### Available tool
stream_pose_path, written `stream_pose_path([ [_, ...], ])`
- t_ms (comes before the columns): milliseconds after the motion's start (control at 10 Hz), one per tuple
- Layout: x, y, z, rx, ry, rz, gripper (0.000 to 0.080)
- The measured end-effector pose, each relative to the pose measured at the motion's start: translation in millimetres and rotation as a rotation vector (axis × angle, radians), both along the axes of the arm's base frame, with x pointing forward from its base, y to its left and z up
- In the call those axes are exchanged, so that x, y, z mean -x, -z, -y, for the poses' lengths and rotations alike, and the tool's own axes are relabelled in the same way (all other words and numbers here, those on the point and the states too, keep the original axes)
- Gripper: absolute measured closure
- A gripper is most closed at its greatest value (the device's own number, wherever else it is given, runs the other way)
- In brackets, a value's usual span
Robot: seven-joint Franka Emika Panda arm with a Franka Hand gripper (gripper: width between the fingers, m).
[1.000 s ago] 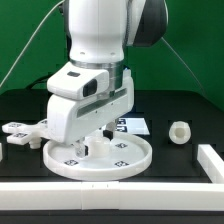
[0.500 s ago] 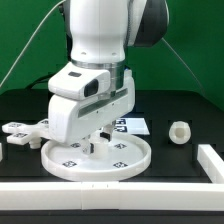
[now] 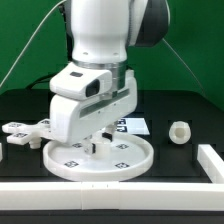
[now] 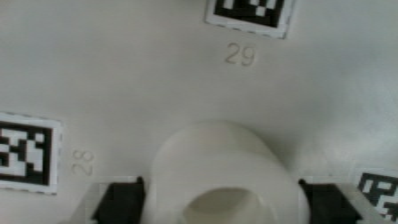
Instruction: Assemble round table
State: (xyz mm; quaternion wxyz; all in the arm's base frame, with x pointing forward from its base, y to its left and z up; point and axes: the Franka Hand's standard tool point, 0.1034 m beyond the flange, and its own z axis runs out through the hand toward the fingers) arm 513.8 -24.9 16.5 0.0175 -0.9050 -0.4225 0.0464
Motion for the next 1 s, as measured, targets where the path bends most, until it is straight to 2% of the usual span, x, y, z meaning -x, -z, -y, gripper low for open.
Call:
stream_pose_path([
  [200,-19.8,-0.1,-31.3,-0.005,0.013,0.012,0.0390],
  [500,-47.7,-1.0,-59.3,-0.014,-0.001,0.048,0.0389],
  [600,-52.5,-1.3,-62.4,-0.013,-0.006,0.046,0.0389],
  [1000,-52.7,-1.8,-62.5,-0.003,0.019,0.024,0.0389],
])
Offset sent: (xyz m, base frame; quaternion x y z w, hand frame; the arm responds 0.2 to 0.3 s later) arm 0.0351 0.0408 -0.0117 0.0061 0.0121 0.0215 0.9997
